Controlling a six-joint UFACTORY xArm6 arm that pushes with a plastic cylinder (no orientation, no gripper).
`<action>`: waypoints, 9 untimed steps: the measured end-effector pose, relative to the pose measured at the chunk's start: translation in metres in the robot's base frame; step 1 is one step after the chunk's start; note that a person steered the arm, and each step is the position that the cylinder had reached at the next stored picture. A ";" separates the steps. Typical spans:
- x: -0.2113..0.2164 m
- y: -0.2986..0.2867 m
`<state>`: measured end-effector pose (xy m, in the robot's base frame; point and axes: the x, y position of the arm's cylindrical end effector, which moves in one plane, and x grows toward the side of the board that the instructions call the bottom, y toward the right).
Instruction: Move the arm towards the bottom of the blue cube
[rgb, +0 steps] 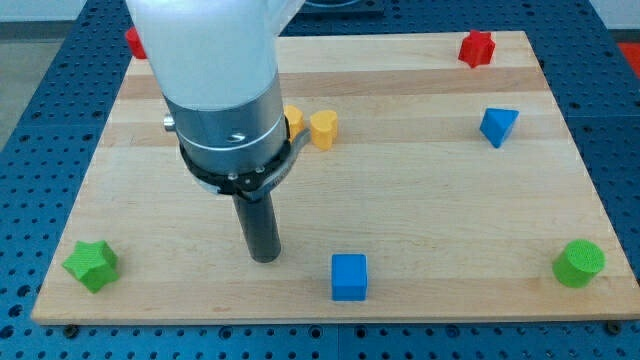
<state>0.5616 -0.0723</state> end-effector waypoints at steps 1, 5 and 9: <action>0.020 0.009; 0.057 0.024; 0.056 0.048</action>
<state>0.6178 -0.0244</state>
